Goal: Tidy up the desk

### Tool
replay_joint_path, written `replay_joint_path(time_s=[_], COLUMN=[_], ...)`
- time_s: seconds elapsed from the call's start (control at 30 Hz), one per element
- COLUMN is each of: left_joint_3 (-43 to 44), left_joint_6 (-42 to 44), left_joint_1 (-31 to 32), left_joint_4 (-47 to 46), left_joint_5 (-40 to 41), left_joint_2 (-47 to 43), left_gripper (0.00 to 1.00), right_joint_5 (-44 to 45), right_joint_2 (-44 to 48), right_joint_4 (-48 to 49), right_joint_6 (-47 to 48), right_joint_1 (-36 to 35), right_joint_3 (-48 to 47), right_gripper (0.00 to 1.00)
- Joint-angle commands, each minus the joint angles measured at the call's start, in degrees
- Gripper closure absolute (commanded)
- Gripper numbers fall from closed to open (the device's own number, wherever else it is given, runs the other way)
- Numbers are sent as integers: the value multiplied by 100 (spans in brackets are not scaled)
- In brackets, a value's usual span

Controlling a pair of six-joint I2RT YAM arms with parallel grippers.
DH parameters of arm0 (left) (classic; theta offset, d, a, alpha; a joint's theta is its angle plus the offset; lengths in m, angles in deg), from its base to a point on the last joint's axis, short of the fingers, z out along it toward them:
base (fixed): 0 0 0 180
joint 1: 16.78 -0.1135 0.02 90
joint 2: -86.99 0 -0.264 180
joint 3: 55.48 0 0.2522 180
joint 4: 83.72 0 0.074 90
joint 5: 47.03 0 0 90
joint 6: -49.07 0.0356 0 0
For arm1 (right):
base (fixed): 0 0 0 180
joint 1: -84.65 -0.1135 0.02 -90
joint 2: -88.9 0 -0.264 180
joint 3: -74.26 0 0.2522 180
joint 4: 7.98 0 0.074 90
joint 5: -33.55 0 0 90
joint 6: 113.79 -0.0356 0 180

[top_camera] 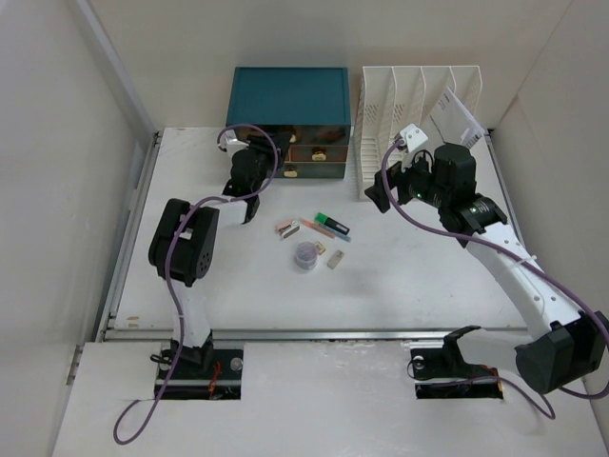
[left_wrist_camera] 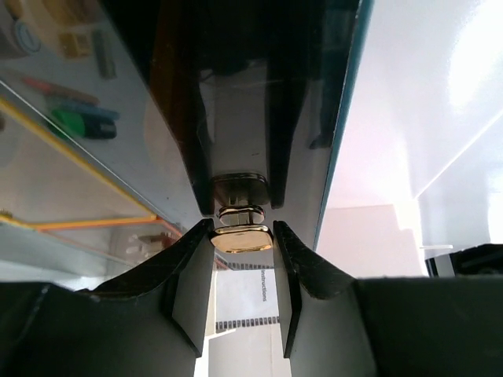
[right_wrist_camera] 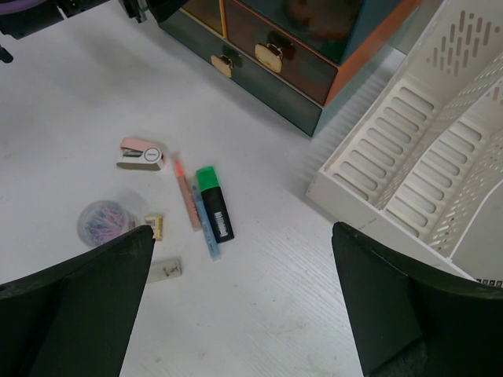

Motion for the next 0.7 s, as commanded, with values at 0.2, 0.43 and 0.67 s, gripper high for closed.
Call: replay_joint_path(time_s=[0.2,0.43,0.67], left_joint_3=[-695,-1152,-1592], left_joint_6=[293,355,355], left_joint_1=[30,92,206], left_joint_4=[-185,-238,-308], left_joint_5=[86,-19,-20], left_joint_2=[-1107,-1424,-1793], left_gripper=[98,99,100], right_joint_5=[-74,-74,-74], right_joint_2=[11,11,11], right_joint_4=[197,197,197], right_joint_6=[41,41,41], right_joint_1=[-56,-56,-56], right_joint_3=[6,6,6], right_gripper=[0,0,0])
